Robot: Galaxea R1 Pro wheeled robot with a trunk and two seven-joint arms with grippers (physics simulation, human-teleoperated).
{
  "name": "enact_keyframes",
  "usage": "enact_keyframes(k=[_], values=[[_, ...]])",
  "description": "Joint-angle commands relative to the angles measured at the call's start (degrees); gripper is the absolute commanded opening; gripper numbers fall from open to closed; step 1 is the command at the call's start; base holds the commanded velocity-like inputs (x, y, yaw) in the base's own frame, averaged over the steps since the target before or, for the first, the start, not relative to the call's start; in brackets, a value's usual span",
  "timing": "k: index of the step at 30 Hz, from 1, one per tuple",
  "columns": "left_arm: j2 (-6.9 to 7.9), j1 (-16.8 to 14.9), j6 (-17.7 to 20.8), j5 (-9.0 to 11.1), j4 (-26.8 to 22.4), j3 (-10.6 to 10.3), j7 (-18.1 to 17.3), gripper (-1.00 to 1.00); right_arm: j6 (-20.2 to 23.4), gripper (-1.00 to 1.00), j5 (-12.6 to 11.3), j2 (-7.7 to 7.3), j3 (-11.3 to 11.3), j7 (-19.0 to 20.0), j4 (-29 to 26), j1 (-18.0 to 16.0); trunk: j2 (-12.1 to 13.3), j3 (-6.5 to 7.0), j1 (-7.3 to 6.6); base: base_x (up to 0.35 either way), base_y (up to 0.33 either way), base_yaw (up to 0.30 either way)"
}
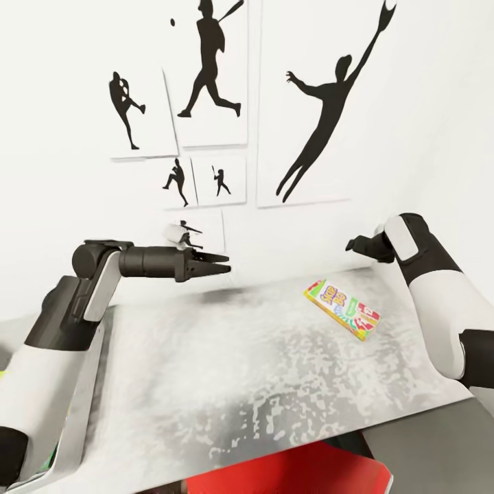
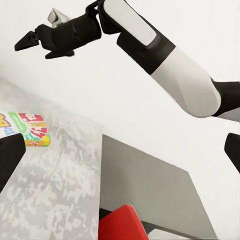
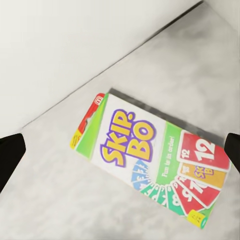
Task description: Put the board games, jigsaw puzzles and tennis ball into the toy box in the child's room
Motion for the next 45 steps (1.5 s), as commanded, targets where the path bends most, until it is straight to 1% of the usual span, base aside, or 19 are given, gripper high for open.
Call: enact_keyframes(k=[1,4,5,7,8,12,16,21,22,23,26,27,35,45], values=[[-0.95,-0.3,0.3,-1.2,0.0,-0.6,0.1,1.00,-0.3,1.00,-0.6,0.00,0.0,-0.5,0.4,-0.1,-0.1,-0.21,0.03,0.000,0.000,0.000],[-2.43,-0.5,0.3,-3.3,0.1,-1.0,0.3,1.00,-1.1,1.00,-0.6,0.01,0.0,-0.5,1.1,-0.1,-0.1,-0.49,0.03,0.000,0.000,0.000],[-3.41,-0.6,0.3,-4.9,0.2,-1.2,0.4,1.00,-1.6,1.00,-0.6,0.02,0.0,-0.5,1.6,-0.1,-0.1,-0.58,0.03,0.000,0.000,0.000],[-4.24,-0.7,0.3,-6.3,0.3,-1.3,0.4,1.00,-1.9,1.00,-0.6,0.04,0.0,-0.5,2.1,-0.1,-0.1,-0.77,0.03,0.000,0.000,0.000],[-4.79,-0.7,0.3,-7.6,0.3,-1.3,0.4,1.00,-2.1,1.00,-0.6,0.06,0.0,-0.5,2.7,-0.1,-0.1,-0.87,0.03,0.000,0.000,0.000],[-5.46,-0.8,0.3,-9.3,0.3,-1.4,0.5,1.00,-2.6,1.00,-0.5,0.07,0.0,-0.5,3.7,-0.1,-0.1,-1.24,0.03,0.000,0.000,0.000],[-5.65,-0.8,0.3,-9.8,0.4,-1.4,0.5,1.00,-3.6,1.00,-0.4,0.09,0.0,-0.5,4.1,-0.1,-0.1,-1.62,0.03,0.000,0.000,0.000],[-5.80,-0.8,0.3,-10.1,0.4,-1.4,0.5,1.00,-4.7,1.00,2.5,0.15,-0.1,-0.4,4.3,-0.1,-0.1,-2.09,0.03,0.000,0.000,0.000],[-5.81,-0.8,0.3,-10.1,0.4,-1.4,0.5,1.00,-4.7,1.00,3.2,0.17,-0.1,-0.4,4.3,-0.1,-0.1,-2.18,0.03,0.000,0.000,0.000],[-5.84,-0.8,0.3,-10.2,0.4,-1.4,0.5,1.00,-4.9,1.00,4.6,0.30,-0.1,-0.4,4.3,-0.1,-0.1,-2.27,0.03,0.000,0.000,0.000],[-5.86,-0.8,0.3,-10.2,0.4,-1.4,0.5,1.00,-5.3,1.00,6.4,0.61,-0.2,-0.3,4.4,-0.1,-0.1,-2.55,0.03,0.000,0.000,0.000],[-5.86,-0.8,0.3,-10.2,0.4,-1.4,0.5,1.00,-5.4,1.00,6.7,0.66,-0.2,-0.3,4.4,-0.1,-0.1,-2.65,0.03,0.000,0.000,0.000],[-5.80,-0.8,0.3,-10.3,0.4,-1.4,0.5,1.00,-6.1,1.00,7.6,0.66,-0.3,-0.2,4.3,-0.2,-0.1,-3.40,0.03,0.000,0.000,0.000],[-5.83,-0.8,0.3,-10.3,0.4,-1.5,0.5,1.00,-6.2,1.00,7.7,0.53,-0.4,-0.2,4.3,-1.0,-0.1,-4.34,0.03,0.000,0.000,0.000]])
